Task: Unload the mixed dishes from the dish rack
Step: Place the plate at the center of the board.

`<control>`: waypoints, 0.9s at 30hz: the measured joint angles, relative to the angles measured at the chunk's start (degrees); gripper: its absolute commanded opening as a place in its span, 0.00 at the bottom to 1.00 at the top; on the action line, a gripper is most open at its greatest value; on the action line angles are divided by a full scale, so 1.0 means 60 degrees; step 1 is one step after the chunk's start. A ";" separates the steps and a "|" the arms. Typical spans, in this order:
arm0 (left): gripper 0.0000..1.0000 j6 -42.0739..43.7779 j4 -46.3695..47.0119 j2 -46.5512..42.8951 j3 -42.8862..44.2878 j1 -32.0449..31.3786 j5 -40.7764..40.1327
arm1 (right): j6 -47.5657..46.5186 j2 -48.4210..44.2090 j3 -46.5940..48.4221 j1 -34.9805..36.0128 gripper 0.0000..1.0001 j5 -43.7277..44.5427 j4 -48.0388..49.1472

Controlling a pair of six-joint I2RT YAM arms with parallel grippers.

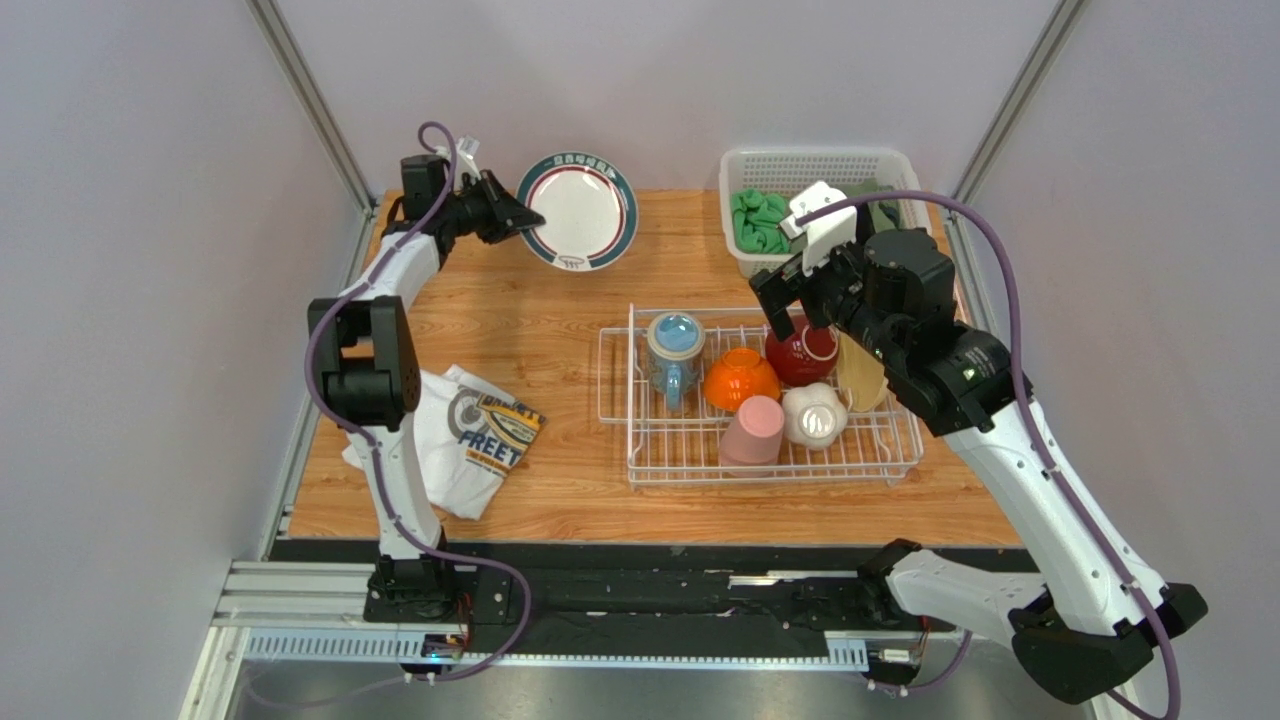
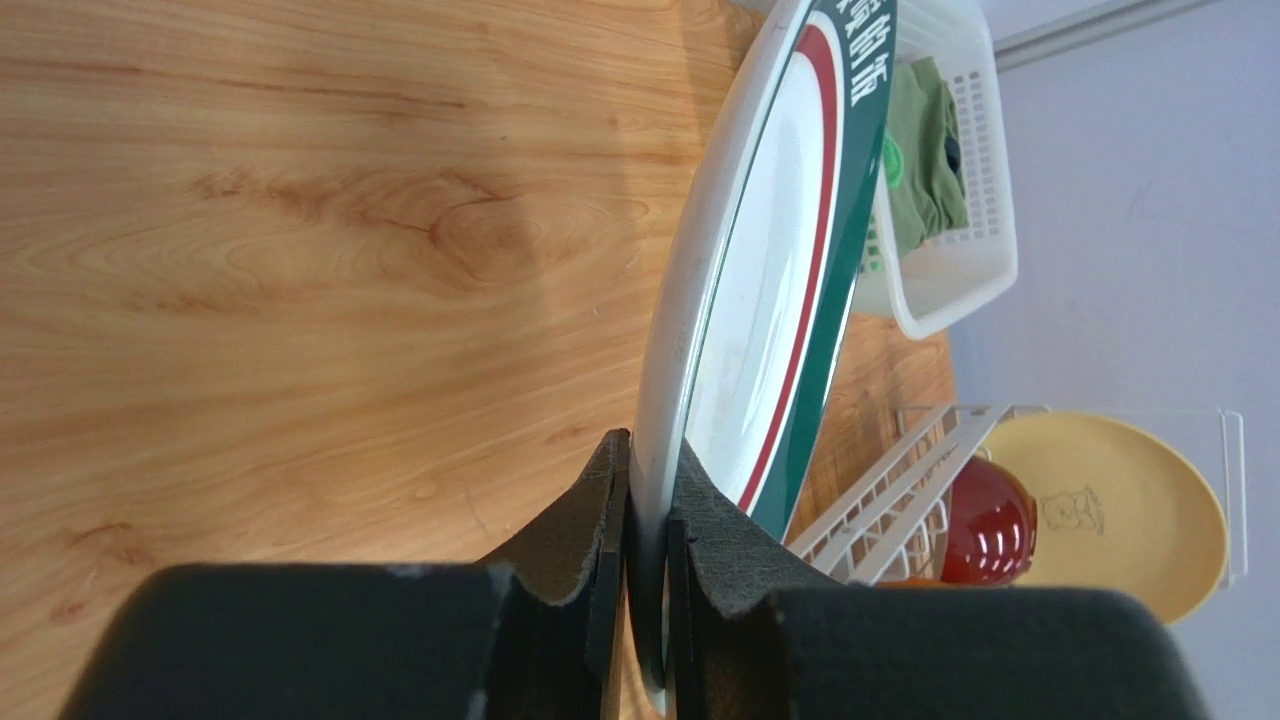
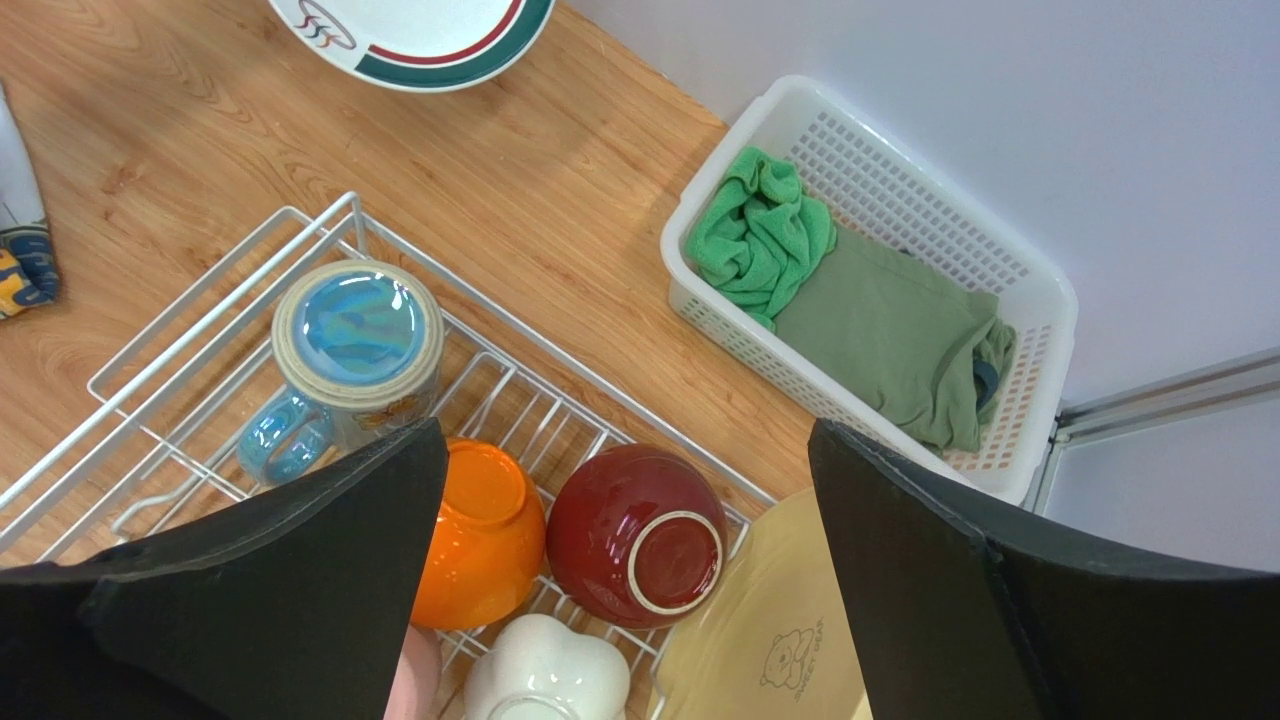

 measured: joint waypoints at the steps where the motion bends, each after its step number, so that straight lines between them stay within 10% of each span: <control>1: 0.00 -0.0080 -0.0004 0.0222 0.0175 0.0000 0.0000 | 0.0018 0.0066 0.0000 -0.0036 0.98 -0.0004 -0.0004; 27: 0.00 -0.1457 -0.0117 0.3428 0.2087 -0.0667 0.0015 | 0.0058 0.0761 -0.0750 -0.0492 0.98 -0.0430 0.0047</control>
